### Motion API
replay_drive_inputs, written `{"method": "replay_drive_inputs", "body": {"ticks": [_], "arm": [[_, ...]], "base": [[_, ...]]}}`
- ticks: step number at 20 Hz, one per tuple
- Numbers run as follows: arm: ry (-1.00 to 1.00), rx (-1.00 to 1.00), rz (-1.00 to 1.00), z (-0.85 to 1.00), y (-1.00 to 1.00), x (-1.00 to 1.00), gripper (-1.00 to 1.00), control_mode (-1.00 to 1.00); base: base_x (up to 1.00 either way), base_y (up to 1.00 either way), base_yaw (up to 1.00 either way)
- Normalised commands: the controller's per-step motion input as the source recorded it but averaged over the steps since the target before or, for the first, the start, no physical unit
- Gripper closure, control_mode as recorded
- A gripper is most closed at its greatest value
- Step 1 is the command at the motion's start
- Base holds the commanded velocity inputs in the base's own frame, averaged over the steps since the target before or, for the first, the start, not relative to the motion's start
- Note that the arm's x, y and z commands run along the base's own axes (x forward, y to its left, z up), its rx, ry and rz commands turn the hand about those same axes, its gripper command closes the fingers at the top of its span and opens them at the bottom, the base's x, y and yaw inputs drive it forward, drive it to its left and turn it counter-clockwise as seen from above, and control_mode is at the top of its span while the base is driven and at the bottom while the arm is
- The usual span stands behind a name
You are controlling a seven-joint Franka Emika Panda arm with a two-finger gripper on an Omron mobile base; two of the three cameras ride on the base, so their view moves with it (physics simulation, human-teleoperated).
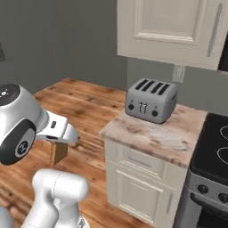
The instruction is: Start the toaster. Once the lever pops up, take the bread to the plate on the dining counter.
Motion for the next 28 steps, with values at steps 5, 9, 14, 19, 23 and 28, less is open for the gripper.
{"method": "replay_drive_inputs", "body": {"ticks": [5, 9, 14, 19, 23, 28], "arm": [[0.0, 0.0, 0.0, 0.0, 0.0, 0.0, 1.0, 1.0], [0.0, 0.0, 0.0, 0.0, 0.0, 0.0, 1.0, 1.0], [0.0, 0.0, 0.0, 0.0, 0.0, 0.0, 1.0, 1.0], [0.0, 0.0, 0.0, 0.0, 0.0, 0.0, 1.0, 1.0], [0.0, 0.0, 0.0, 0.0, 0.0, 0.0, 1.0, 1.0], [0.0, 0.0, 0.0, 0.0, 0.0, 0.0, 1.0, 1.0]], "base": [[-0.11, 0.16, 0.98], [-0.18, 0.42, 0.97], [-0.02, 0.3, 0.96], [0.15, 0.17, 0.71], [0.65, 0.0, 0.66], [0.76, 0.0, 0.68]]}}
